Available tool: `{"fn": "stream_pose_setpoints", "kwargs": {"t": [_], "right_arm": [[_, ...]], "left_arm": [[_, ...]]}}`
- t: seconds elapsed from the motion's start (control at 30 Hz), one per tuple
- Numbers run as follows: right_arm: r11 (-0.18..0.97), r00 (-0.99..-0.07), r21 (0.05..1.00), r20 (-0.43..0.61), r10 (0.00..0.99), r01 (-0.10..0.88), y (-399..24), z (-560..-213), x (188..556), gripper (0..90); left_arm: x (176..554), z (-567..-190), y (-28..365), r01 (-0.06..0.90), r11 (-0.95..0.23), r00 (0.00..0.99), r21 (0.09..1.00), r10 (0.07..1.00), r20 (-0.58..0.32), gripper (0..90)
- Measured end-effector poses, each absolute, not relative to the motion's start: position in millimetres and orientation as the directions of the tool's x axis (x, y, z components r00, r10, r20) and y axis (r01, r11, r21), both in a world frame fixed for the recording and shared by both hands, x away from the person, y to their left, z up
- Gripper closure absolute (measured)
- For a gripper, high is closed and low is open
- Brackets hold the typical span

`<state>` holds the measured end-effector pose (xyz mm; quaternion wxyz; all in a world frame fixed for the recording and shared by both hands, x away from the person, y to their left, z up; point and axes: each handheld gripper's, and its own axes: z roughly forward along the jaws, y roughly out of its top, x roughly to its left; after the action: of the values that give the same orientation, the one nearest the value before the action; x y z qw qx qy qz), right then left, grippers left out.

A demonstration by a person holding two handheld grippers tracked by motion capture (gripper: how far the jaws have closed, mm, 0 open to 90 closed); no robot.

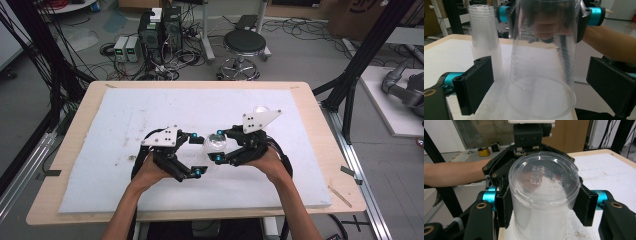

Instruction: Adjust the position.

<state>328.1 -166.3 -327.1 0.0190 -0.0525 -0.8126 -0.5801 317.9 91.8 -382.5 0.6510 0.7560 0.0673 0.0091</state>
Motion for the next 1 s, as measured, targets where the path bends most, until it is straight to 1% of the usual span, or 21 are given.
{"fn": "stream_pose_setpoints", "kwargs": {"t": [0.17, 0.27, 0.4, 0.43, 0.53, 0.63, 0.7, 0.77, 1.0], "right_arm": [[0.318, -0.994, 0.942, 0.090, 0.060, 0.105, -166, -326, 327, 40.9], [0.311, -0.994, 0.945, 0.087, 0.060, 0.102, -166, -326, 327, 40.9], [0.302, -0.994, 0.948, 0.090, 0.053, 0.102, -166, -326, 326, 41.0], [0.297, -0.995, 0.950, 0.090, 0.049, 0.101, -166, -326, 326, 41.1], [0.292, -0.994, 0.951, 0.094, 0.047, 0.104, -167, -326, 326, 41.1], [0.285, -0.994, 0.953, 0.097, 0.049, 0.107, -167, -326, 327, 41.2], [0.286, -0.994, 0.952, 0.096, 0.047, 0.106, -167, -326, 327, 41.2], [0.289, -0.994, 0.951, 0.095, 0.052, 0.106, -168, -326, 327, 41.3], [0.294, -0.994, 0.950, 0.095, 0.050, 0.106, -167, -327, 327, 41.4]], "left_arm": [[320, -385, 83, 0.097, -0.121, 0.991, 0.988, 0.104, -0.084, 7.3], [320, -387, 80, 0.097, -0.118, 0.992, 0.988, 0.090, -0.086, 10.3], [320, -390, 80, 0.107, -0.121, 0.991, 0.987, 0.089, -0.096, 11.5], [321, -390, 80, 0.106, -0.124, 0.992, 0.987, 0.086, -0.096, 13.6], [322, -391, 81, 0.107, -0.118, 0.991, 0.987, 0.091, -0.097, 15.5], [321, -390, 82, 0.099, -0.110, 0.992, 0.989, 0.092, -0.089, 22.8], [321, -390, 82, 0.091, -0.121, 0.993, 0.989, 0.083, -0.081, 23.4], [321, -390, 82, 0.087, -0.124, 0.994, 0.989, 0.080, -0.078, 27.1], [320, -392, 83, 0.084, -0.130, 0.994, 0.988, 0.082, -0.074, 30.5]]}}
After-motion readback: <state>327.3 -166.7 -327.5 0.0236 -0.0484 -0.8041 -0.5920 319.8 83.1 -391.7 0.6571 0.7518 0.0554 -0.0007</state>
